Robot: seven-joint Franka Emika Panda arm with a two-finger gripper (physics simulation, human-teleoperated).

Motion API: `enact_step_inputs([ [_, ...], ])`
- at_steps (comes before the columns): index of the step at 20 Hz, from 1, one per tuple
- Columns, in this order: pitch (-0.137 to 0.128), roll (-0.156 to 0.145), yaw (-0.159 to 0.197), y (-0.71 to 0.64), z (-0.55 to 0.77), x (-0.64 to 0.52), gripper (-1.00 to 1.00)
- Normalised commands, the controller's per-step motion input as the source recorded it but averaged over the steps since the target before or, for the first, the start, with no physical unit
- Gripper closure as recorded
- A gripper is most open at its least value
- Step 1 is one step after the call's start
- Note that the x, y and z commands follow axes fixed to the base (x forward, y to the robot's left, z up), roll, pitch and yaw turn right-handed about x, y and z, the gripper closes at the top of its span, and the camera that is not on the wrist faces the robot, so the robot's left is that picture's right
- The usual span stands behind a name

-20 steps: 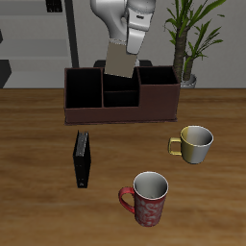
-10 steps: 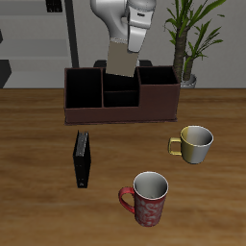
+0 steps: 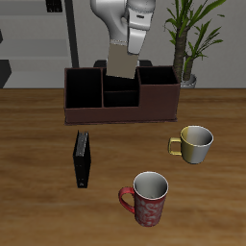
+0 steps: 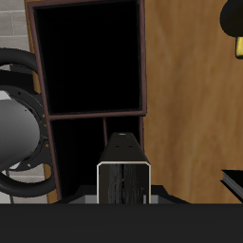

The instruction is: Place the yellow book into the back desk caddy's front compartment

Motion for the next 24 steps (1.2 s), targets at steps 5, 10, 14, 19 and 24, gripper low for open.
enact_step_inputs([
  [5,0.008,0.014,-0.002,0.04,-0.03,0.05,1.00],
  [10,-0.002,0.008,0.004,0.00,-0.03,0.06,1.00],
  [14,0.013,0.006,0.000,-0.01,-0.09,0.00,1.00],
  [19,0.018,0.013,0.000,0.04,-0.11,0.04,1.00],
  [24,0.019,0.008,-0.024,0.05,-0.14,-0.04,1.00],
])
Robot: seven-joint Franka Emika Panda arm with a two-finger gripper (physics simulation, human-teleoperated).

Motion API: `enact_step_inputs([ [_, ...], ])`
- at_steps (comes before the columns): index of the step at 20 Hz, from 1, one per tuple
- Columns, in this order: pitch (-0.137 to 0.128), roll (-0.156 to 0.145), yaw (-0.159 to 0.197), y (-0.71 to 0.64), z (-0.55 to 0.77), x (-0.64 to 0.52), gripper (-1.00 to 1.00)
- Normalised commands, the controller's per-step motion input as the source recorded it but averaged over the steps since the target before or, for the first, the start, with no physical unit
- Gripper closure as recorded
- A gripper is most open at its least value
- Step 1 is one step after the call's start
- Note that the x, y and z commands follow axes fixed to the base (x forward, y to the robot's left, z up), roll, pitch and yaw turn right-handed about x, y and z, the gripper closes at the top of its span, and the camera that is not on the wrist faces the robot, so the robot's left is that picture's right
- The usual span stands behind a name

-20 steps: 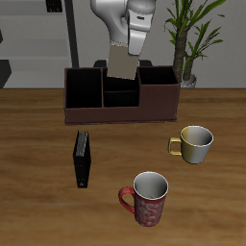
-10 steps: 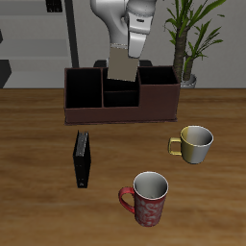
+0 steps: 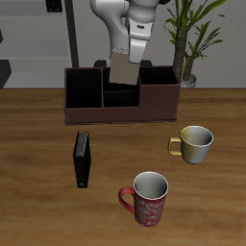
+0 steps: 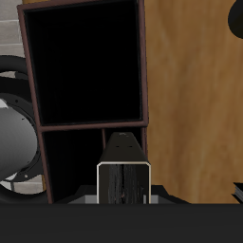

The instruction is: Place the yellow book into the back desk caddy's front compartment

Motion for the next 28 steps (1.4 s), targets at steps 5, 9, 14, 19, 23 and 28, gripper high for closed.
enact_step_inputs([
  [5,0.032,0.007,-0.009,0.01,-0.20,0.00,1.00],
  [9,0.016,-0.009,-0.004,-0.01,-0.13,-0.03,1.00],
  [14,0.027,-0.016,-0.006,-0.07,-0.16,-0.10,1.00],
  [19,0.015,-0.021,0.005,-0.10,-0.09,-0.04,1.00],
  [23,-0.005,-0.023,-0.027,-0.14,0.00,0.04,1.00],
  [28,-0.001,-0.016,-0.010,-0.08,-0.02,0.04,1.00],
])
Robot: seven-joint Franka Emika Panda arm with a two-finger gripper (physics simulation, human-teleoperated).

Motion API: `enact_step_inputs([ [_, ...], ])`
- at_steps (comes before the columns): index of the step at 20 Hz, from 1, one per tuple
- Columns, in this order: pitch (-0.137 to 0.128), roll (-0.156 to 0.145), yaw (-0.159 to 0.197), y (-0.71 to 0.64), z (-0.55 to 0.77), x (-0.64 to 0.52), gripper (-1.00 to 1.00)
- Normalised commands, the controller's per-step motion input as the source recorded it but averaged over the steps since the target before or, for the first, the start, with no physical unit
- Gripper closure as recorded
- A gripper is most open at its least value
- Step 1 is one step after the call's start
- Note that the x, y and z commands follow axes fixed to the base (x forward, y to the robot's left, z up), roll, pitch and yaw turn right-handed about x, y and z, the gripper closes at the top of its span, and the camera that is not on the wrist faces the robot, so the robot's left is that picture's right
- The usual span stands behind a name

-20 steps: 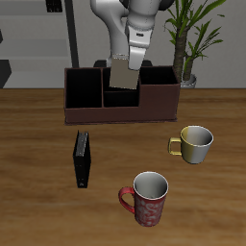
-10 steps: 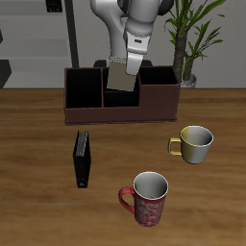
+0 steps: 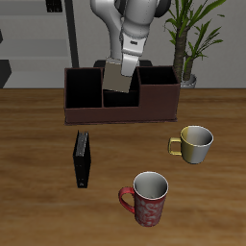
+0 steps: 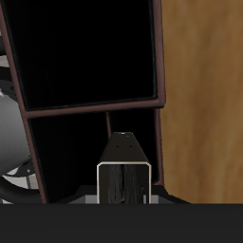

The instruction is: Place the yellow book into the back desk caddy's front compartment

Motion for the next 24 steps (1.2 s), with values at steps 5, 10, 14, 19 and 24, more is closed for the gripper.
enact_step_inputs([
  [5,-0.016,-0.001,-0.004,-0.02,0.07,0.02,1.00],
  [10,-0.008,0.003,-0.006,-0.02,0.02,0.04,1.00],
  [14,0.005,0.021,0.021,0.05,-0.09,0.02,1.00],
  [19,-0.008,0.010,0.009,-0.02,0.01,0.09,1.00],
  [24,-0.010,0.006,-0.003,0.02,0.05,0.07,1.00],
])
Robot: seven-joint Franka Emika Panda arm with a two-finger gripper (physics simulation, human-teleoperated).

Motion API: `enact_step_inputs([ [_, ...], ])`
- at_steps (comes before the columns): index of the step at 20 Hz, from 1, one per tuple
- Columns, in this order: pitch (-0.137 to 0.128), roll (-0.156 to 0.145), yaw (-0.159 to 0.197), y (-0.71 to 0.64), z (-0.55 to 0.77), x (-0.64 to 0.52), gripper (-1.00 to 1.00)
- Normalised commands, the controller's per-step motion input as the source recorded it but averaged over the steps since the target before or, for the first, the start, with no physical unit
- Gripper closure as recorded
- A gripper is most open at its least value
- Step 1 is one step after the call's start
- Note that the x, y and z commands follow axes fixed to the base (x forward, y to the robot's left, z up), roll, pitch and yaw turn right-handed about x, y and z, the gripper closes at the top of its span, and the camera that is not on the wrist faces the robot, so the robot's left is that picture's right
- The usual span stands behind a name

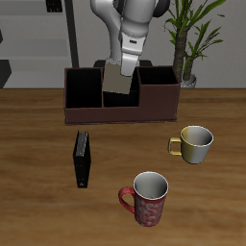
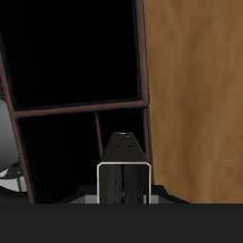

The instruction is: Place the yellow book into the back desk caddy's front compartment

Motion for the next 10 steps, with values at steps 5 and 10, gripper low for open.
enact_step_inputs([
  [5,0.018,0.008,-0.001,-0.02,-0.14,0.04,1.00],
  [10,0.025,0.000,0.006,-0.03,-0.19,0.03,1.00],
])
